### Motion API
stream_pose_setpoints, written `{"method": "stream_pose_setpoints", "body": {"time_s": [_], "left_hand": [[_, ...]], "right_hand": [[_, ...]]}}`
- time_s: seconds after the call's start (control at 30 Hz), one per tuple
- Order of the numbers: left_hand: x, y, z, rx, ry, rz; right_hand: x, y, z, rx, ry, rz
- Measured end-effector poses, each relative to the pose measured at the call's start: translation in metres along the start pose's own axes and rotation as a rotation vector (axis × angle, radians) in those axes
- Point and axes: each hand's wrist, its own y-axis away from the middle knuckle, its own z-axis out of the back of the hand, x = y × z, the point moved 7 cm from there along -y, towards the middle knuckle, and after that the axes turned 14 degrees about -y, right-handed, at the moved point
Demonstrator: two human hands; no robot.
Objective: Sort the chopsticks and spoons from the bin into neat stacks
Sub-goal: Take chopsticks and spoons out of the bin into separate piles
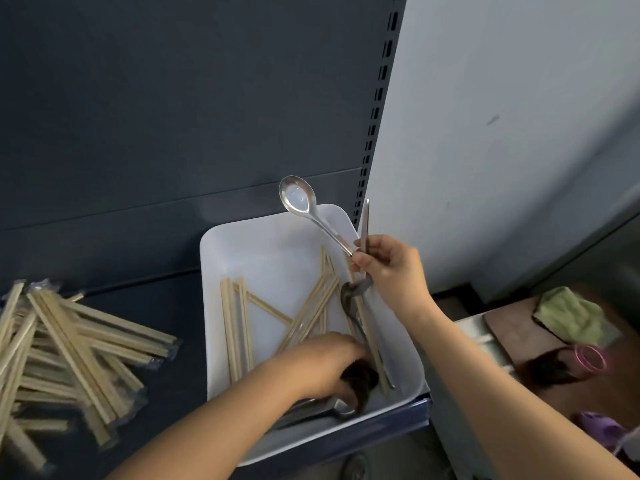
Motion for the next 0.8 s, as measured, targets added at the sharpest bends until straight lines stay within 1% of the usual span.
{"method": "stream_pose_setpoints", "body": {"time_s": [0.07,0.17,0.23,0.33,0.5,0.6,0.7,0.8], "left_hand": [[0.0,-0.003,-0.004,0.027,0.001,0.024],[0.001,-0.005,-0.004,-0.006,-0.03,0.005],[0.006,-0.005,-0.003,-0.017,-0.004,0.017],[0.018,0.001,0.014,-0.105,0.091,0.07],[0.054,0.031,0.055,-0.35,0.308,0.234],[0.073,0.058,0.076,-0.526,0.398,0.353],[0.086,0.091,0.093,-0.756,0.44,0.499],[0.095,0.128,0.098,-0.996,0.491,0.684]], "right_hand": [[-0.001,0.001,0.0,-0.002,-0.005,0.002],[-0.002,0.0,0.0,-0.006,-0.017,-0.002],[-0.003,0.0,0.0,-0.01,-0.022,-0.002],[-0.004,0.001,0.0,-0.001,-0.005,0.003],[-0.006,0.003,-0.001,-0.003,0.048,-0.006],[-0.005,0.002,-0.005,0.005,0.145,0.028],[-0.006,0.001,-0.013,0.054,0.226,0.047],[-0.007,0.001,-0.02,0.105,0.256,0.075]]}}
